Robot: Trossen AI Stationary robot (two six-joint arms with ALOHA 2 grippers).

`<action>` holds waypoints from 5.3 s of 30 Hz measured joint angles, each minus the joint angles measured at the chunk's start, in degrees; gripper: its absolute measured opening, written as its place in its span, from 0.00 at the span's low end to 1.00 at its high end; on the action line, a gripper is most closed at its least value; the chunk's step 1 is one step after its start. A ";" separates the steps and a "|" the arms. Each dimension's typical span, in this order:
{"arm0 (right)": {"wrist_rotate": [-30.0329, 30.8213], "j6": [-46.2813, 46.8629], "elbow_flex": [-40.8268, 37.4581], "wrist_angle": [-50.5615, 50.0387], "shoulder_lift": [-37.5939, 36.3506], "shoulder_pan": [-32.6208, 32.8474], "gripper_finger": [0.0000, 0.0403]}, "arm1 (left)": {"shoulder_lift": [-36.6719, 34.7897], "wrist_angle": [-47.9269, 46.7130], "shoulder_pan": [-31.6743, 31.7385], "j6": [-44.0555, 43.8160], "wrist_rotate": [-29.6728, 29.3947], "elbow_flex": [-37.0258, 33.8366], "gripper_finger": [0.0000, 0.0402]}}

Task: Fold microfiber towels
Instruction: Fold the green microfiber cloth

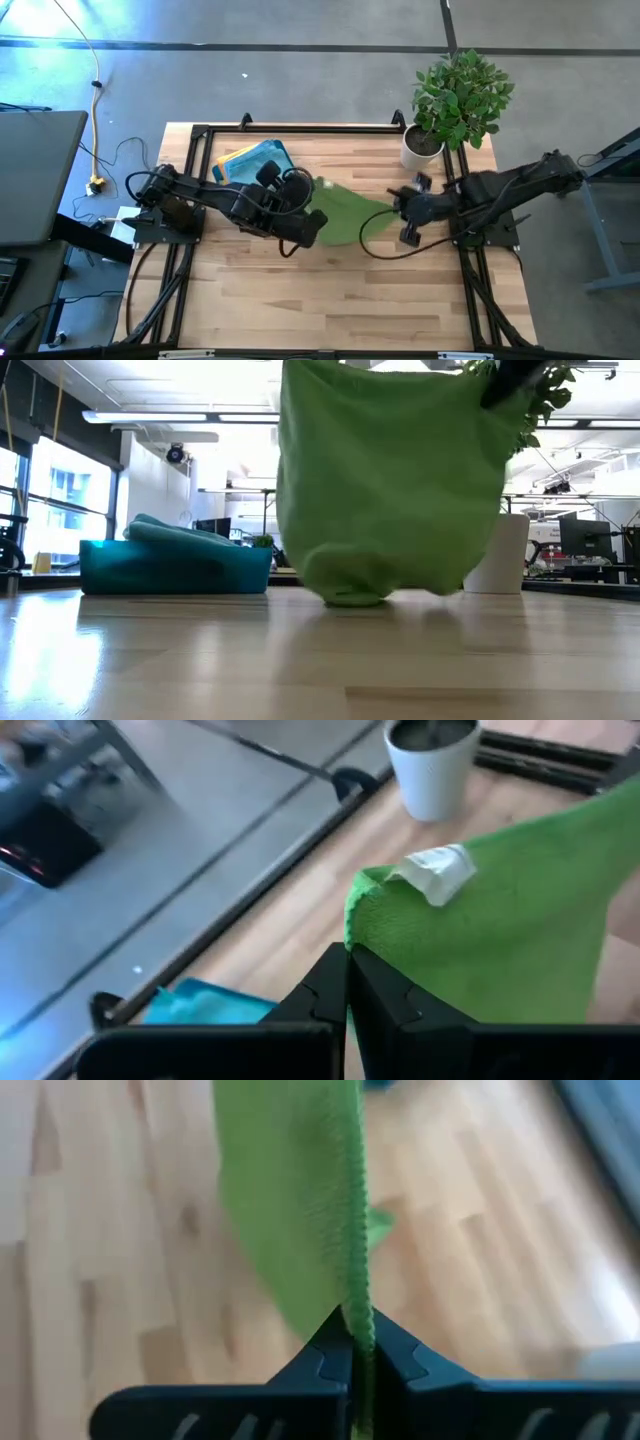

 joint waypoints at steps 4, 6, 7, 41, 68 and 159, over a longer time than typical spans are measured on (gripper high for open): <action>5.23 -3.64 6.41 -7.20 0.00 -0.01 0.00 | -0.45 0.99 0.42 0.24 -5.33 -0.02 0.00; 7.33 -6.28 8.36 -9.45 0.02 -0.45 0.00 | -0.61 1.75 0.88 0.37 -8.46 -0.03 0.00; 8.18 -7.44 9.26 -10.38 0.02 -0.75 0.00 | -0.93 2.16 1.06 0.39 -9.69 -0.09 0.00; 7.86 -26.91 24.61 -16.00 0.92 -4.73 0.00 | -6.98 26.97 3.14 27.47 4.09 -0.04 0.00; -7.79 -11.97 1.83 -4.59 11.91 -1.02 0.00 | -6.13 37.34 -2.95 6.91 15.54 -27.71 0.00; 12.90 -21.23 39.28 -30.47 15.86 -8.91 0.00 | -9.36 29.64 0.06 22.84 -0.12 -14.62 0.00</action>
